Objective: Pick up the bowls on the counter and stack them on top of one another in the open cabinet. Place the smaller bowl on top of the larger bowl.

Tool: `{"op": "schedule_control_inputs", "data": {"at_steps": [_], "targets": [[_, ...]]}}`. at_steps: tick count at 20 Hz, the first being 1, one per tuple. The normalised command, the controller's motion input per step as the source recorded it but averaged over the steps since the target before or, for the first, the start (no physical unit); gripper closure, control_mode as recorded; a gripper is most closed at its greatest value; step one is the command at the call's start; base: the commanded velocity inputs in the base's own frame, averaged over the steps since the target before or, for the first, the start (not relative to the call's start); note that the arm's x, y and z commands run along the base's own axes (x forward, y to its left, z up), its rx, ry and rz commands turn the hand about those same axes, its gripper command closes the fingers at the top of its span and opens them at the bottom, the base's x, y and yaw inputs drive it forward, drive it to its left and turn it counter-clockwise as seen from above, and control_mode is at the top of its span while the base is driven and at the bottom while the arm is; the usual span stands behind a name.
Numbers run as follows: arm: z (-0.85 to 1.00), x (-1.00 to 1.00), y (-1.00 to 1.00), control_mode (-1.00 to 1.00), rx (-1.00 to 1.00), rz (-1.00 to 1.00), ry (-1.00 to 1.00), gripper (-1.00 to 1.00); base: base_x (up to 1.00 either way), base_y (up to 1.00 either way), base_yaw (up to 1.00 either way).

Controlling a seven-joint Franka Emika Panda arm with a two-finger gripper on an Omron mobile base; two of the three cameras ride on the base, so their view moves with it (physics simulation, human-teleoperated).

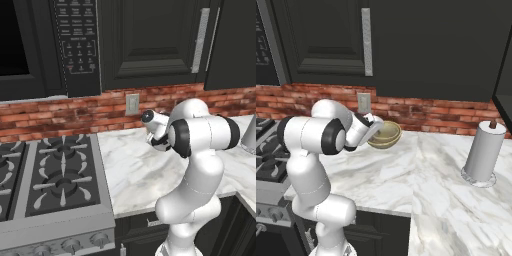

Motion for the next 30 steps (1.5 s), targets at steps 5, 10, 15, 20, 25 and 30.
{"op": "schedule_control_inputs", "data": {"at_steps": [5,10,15,20,25,30], "targets": [[0.01,0.0,0.0,-1.0,0.0,0.04,0.0,-1.0,0.0,0.0,0.0],[0.11,0.0,0.0,-1.0,0.0,0.02,0.0,-1.0,0.0,0.0,0.0],[0.19,-0.01,0.0,-1.0,0.0,0.01,0.0,-1.0,0.0,0.0,0.0],[0.23,-0.11,0.0,-1.0,0.0,0.01,0.0,-1.0,0.0,0.0,0.0],[0.28,-0.28,0.0,-1.0,-0.01,0.0,-0.02,-1.0,0.0,0.0,0.0],[0.21,-0.34,0.0,-1.0,-0.02,0.0,-0.01,-1.0,0.0,0.0,0.0]]}}
